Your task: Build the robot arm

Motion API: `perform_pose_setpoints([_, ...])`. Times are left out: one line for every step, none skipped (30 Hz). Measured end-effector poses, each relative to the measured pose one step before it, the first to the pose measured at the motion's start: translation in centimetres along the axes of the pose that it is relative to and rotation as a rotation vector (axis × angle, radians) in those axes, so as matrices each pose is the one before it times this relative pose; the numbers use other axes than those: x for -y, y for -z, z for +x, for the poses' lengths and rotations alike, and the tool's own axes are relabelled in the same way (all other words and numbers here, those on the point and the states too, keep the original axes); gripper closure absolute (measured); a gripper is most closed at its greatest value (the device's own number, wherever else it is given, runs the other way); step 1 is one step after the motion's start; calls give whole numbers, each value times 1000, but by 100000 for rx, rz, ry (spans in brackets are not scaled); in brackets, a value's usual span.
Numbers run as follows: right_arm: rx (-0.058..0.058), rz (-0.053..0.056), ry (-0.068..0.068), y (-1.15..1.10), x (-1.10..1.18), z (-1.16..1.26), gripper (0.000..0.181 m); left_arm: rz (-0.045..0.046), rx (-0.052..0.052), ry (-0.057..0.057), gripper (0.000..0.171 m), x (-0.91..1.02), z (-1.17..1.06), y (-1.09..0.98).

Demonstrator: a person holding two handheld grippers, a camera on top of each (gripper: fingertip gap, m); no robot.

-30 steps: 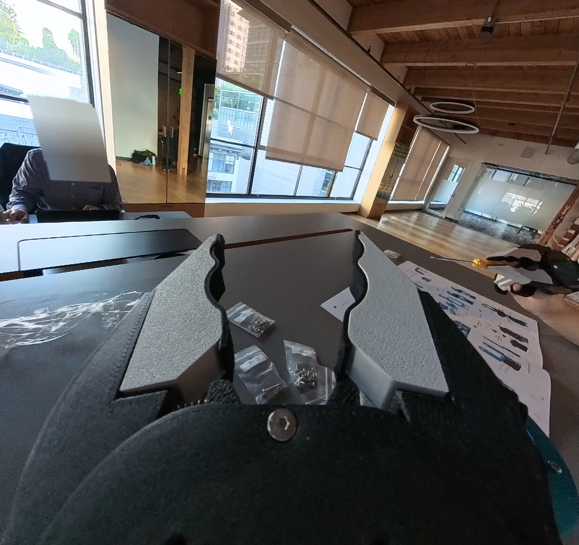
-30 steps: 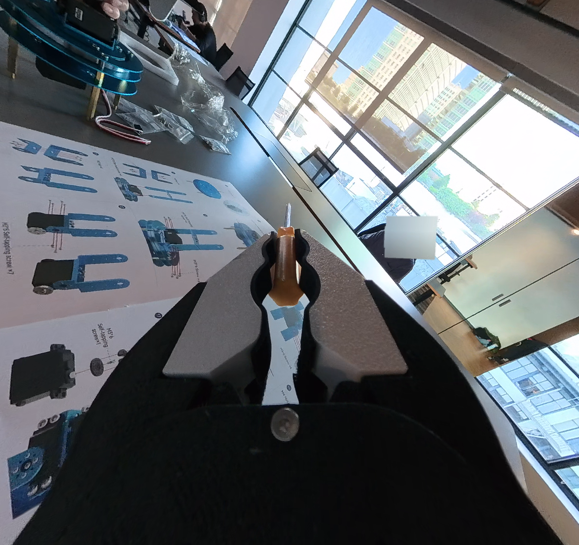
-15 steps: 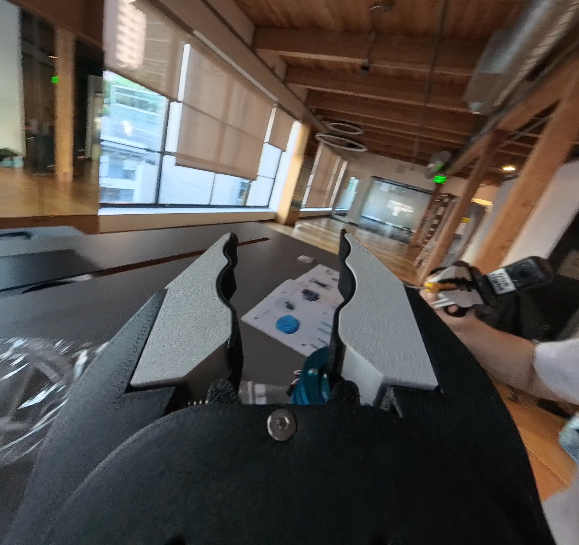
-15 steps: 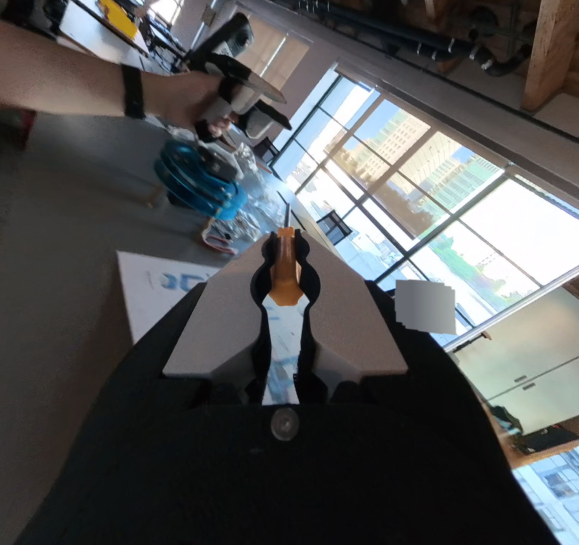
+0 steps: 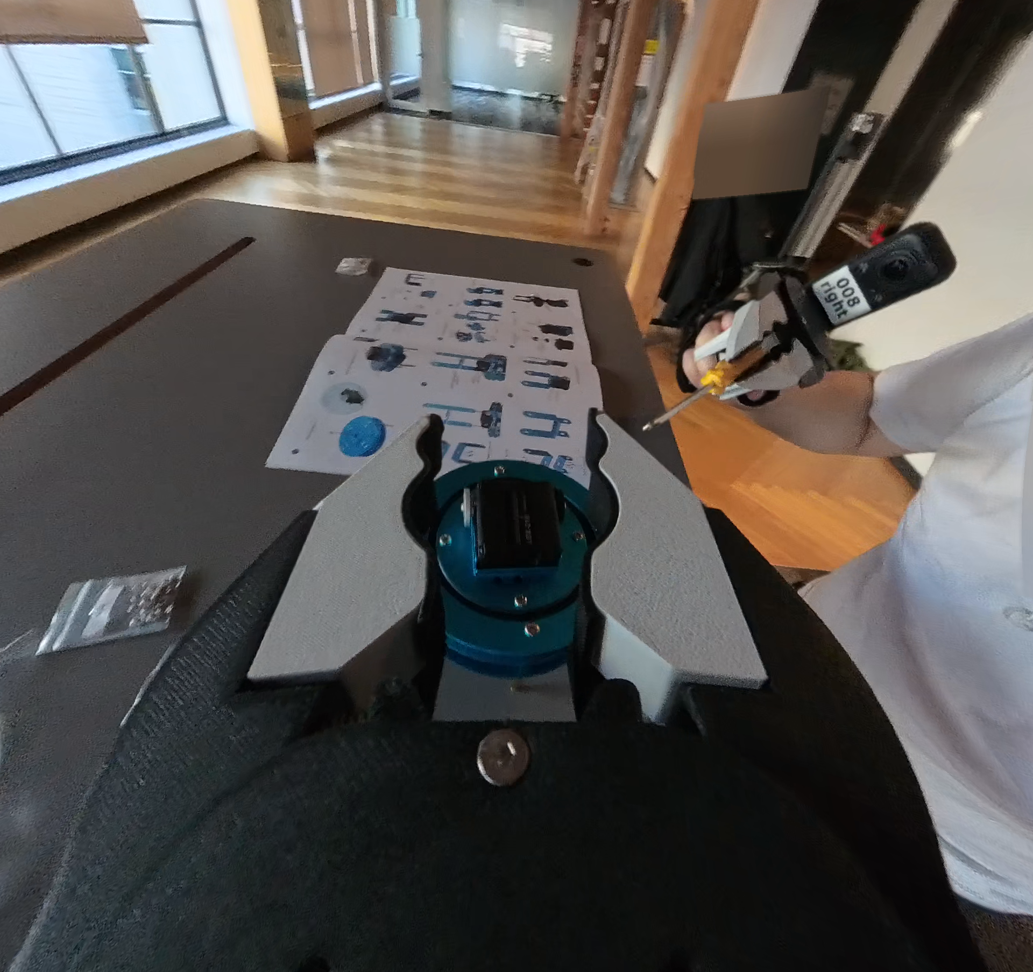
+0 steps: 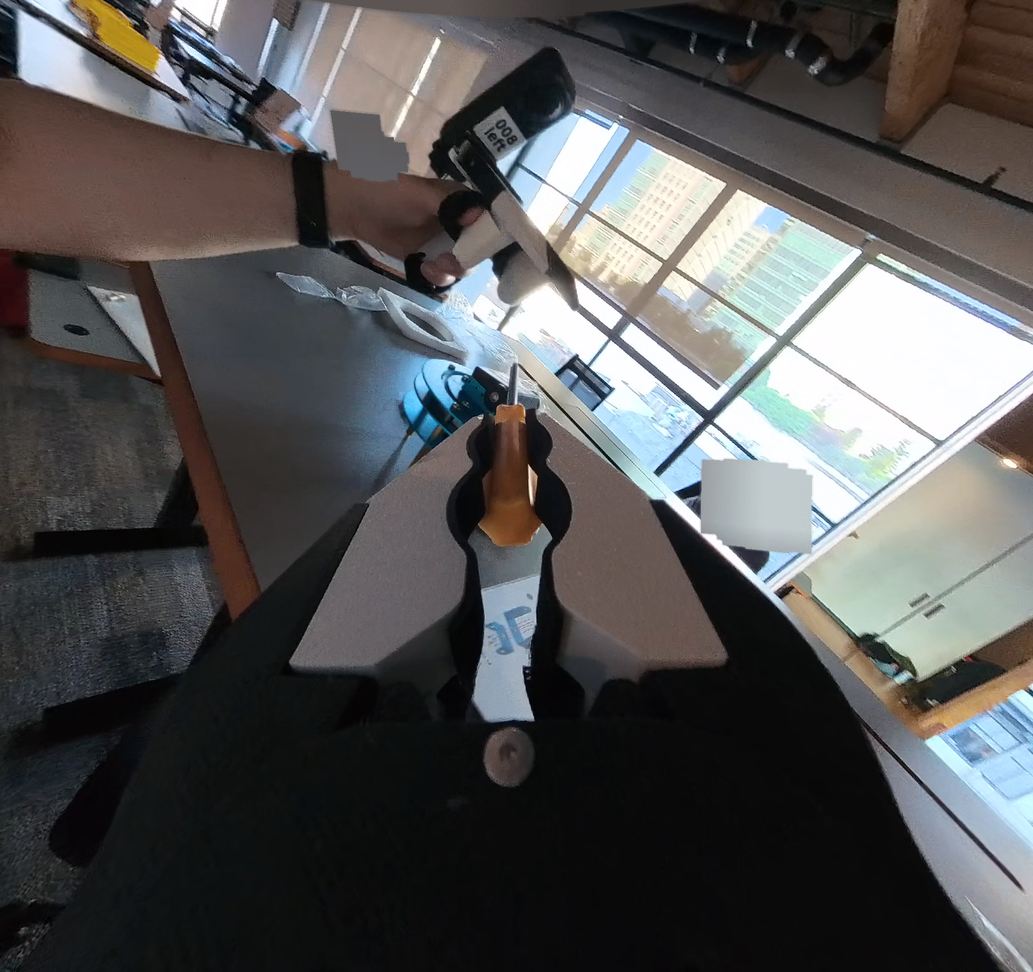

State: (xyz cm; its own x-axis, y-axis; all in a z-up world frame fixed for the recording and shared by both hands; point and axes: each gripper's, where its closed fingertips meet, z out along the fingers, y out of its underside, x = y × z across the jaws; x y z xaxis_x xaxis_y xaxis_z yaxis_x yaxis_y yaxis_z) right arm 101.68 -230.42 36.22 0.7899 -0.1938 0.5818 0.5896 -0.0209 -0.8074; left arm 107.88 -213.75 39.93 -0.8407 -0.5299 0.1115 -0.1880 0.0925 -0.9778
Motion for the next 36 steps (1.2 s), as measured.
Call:
perform_pose_setpoints([-1814,-1326,1003,-7,108,-304,171,1182,-2195,476,122,95,-150,-335])
perform_pose_setpoints([-1712,-1442,1321,51,35,-182,171,1922,-1435,1119,122,137,-234,-169])
perform_pose_setpoints([-1529,-1465,1332,111,-34,-66,171,2620,-813,850,122,102,-241,16])
perform_pose_setpoints([-1524,-1318,973,170,-103,91,171,3128,504,-105,123,-12,-357,177])
perform_pose_setpoints([-1542,-1135,688,251,-186,244,171,3211,2801,-820,125,-164,-618,300])
perform_pose_setpoints([-1625,-898,278,325,-238,396,171,2518,4808,89,126,-176,-835,294])
perform_pose_setpoints([-1330,-757,111,365,-330,509,171,363,3320,1261,121,-183,-515,164])
perform_pose_setpoints([-1327,-927,124,371,-460,645,171,354,2915,175,120,-134,-432,140])
perform_pose_setpoints([-1305,-1128,336,345,-599,777,171,2324,4008,-41,119,104,-646,148])
perform_pose_setpoints([-935,-1437,370,292,-712,882,171,3227,2881,1166,116,266,-558,81])
perform_pose_setpoints([-558,-1655,313,234,-786,946,171,2237,685,2327,115,172,-252,-11])
perform_pose_setpoints([-517,-1239,387,186,-763,1029,171,1256,183,2562,114,28,-147,-58])
perform_pose_setpoints([46,-662,187,150,-715,1020,172,407,378,1735,111,-103,-104,-80])
perform_pose_setpoints([598,-492,1,90,-731,1001,172,-327,755,426,110,-223,-91,-126])
perform_pose_setpoints([702,-372,-45,30,-786,1034,172,-705,1222,-898,109,-271,-89,-146])
perform_pose_setpoints([621,-105,136,-33,-802,1072,172,-1050,1579,-1856,108,-323,-119,-177])
perform_pose_setpoints([1172,179,396,-91,-811,1020,171,-1642,1923,-2346,108,-410,-183,-174])
perform_pose_setpoints([1837,275,694,-150,-855,893,172,-2055,1951,-2459,108,-463,-201,-156])
perform_pose_setpoints([1840,462,801,-175,-891,834,172,-1494,1515,-2212,108,-336,-108,-139])
perform_pose_setpoints([1493,561,496,-199,-894,802,172,-1361,510,-1967,108,-235,7,-120])
perform_pose_setpoints([1369,404,-257,-237,-894,729,172,-1484,564,-1808,106,-199,-55,-84])
perform_pose_setpoints([1165,13,-987,-248,-893,679,171,-1235,809,-1548,104,-208,-164,-10])
perform_pose_setpoints([809,-111,-1493,-235,-819,621,172,-831,1023,-982,104,-248,-314,49])
perform_pose_setpoints([568,37,-1441,-218,-724,502,172,-831,383,278,103,-337,-338,36])
perform_pose_setpoints([635,-204,-1851,-208,-654,372,172,-1372,-361,1683,101,-452,-363,35])
perform_pose_setpoints([908,-638,-3382,-183,-507,249,171,-1137,135,2286,99,-424,-496,35])
perform_pose_setpoints([752,-637,-3322,-108,-292,171,171,-77,308,2010,98,-297,-522,47])
perform_pose_setpoints([-121,-87,-1676,3,-116,152,171,141,33,2035,98,-268,-454,38])
perform_pose_setpoints([-503,506,1,102,-24,83,171,-244,-170,2209,98,-287,-398,27])
perform_pose_setpoints([-690,17,991,148,-57,69,171,-119,-214,2016,98,-230,-343,35])
perform_pose_setpoints([-1675,-741,877,154,-159,233,171,435,-205,1718,98,-103,-310,79])
perform_pose_setpoints([-1891,-850,371,101,-193,293,171,1006,-468,1543,98,29,-241,108])
perform_pose_setpoints([-1686,-1010,-105,45,-188,299,171,1166,-813,1496,100,79,-165,134])
perform_pose_setpoints([-1711,-988,62,4,-143,325,171,815,-476,1278,101,57,-179,167])
perform_pose_setpoints([-1824,-886,597,-18,-101,337,171,736,133,713,101,75,-177,129])
perform_pose_setpoints([-1478,-799,401,-20,-88,290,171,975,-288,241,101,169,-11,107])
